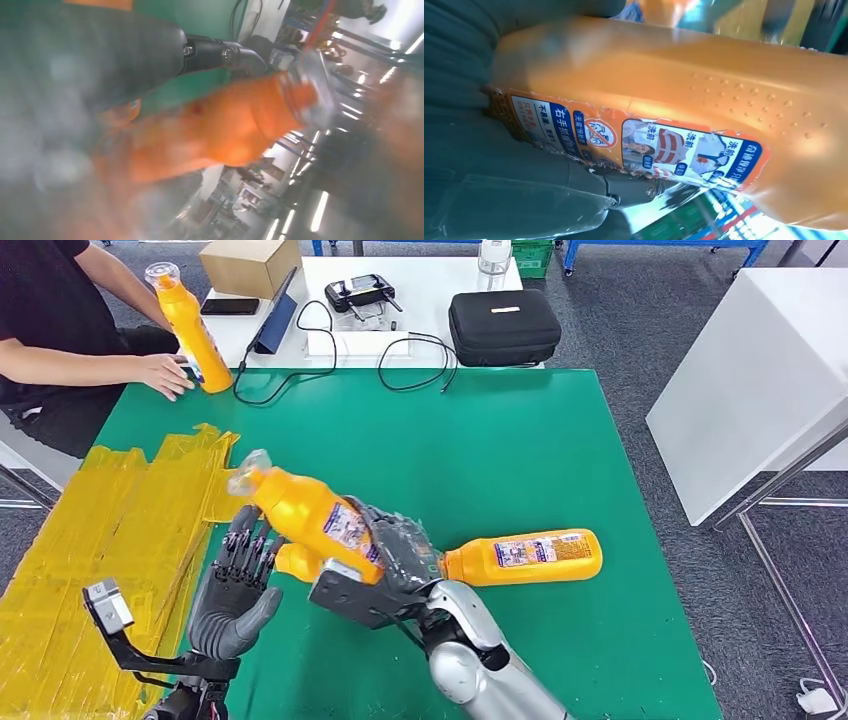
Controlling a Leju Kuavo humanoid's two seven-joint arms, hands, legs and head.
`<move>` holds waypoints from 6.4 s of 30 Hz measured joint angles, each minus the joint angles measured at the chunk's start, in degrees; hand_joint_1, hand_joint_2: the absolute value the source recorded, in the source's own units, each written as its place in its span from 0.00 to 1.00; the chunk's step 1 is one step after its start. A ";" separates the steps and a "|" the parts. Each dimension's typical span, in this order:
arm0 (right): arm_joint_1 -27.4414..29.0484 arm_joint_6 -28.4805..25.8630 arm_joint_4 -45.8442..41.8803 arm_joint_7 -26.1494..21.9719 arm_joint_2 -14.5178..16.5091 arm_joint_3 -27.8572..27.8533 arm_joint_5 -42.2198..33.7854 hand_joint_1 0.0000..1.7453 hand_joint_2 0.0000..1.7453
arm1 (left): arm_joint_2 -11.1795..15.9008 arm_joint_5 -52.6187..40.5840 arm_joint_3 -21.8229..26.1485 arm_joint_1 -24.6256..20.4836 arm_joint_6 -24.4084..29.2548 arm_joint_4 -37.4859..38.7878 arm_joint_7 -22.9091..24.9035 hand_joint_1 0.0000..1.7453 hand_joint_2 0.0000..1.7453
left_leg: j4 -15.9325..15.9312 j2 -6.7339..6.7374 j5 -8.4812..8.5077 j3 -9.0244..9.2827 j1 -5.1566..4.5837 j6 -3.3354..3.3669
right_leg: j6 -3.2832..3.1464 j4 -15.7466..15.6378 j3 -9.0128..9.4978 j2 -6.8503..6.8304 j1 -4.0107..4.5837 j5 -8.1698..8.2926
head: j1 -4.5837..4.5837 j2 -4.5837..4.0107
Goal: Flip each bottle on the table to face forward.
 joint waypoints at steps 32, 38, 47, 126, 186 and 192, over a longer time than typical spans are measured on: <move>-8.04 5.92 6.46 6.29 5.41 14.17 7.94 1.00 1.00 | 0.07 11.80 7.39 0.29 -3.61 0.03 5.00 0.00 1.00 | 0.00 -0.04 0.00 -0.05 -0.01 0.00 | -0.01 0.00 -0.05 -0.02 -0.01 -0.01 | 0.01 0.00; -9.03 7.23 7.22 6.58 5.81 15.24 6.92 1.00 1.00 | 0.07 11.79 8.08 0.63 -3.39 0.04 5.03 0.00 1.00 | 0.00 -0.03 0.00 -0.05 -0.01 0.00 | -0.01 0.00 -0.06 -0.01 -0.01 -0.01 | 0.01 0.00; -10.22 8.85 8.45 7.53 6.53 17.57 4.37 1.00 1.00 | -0.11 9.78 9.25 1.33 -1.38 -0.02 3.50 1.00 1.00 | 0.00 -0.02 0.00 -0.07 0.00 0.00 | -0.02 0.00 -0.10 -0.01 -0.01 -0.02 | 0.01 0.00; 2.74 5.09 -2.16 4.49 -4.35 -6.85 -1.15 0.00 0.00 | 9.77 -114.40 13.15 -8.50 43.84 16.76 11.76 0.00 0.25 | 0.02 -0.04 0.01 -0.09 -0.01 0.01 | 0.00 0.00 -0.12 -0.02 -0.01 0.00 | 0.01 0.00; -19.08 19.62 46.62 4.94 10.08 0.13 14.95 1.00 1.00 | 2.95 -58.05 6.82 -13.09 25.68 11.43 -10.06 0.00 0.00 | -0.02 0.16 -0.06 0.74 0.02 -0.08 | -0.05 -0.01 0.42 0.17 0.01 -0.02 | 0.01 0.00; -19.01 17.86 47.03 4.98 10.23 0.04 13.57 1.00 1.00 | 2.95 -57.34 6.83 -13.07 25.55 11.43 -9.64 0.00 0.00 | -0.01 0.17 -0.05 0.80 0.01 -0.07 | -0.04 -0.01 0.56 0.18 0.00 0.00 | 0.01 0.00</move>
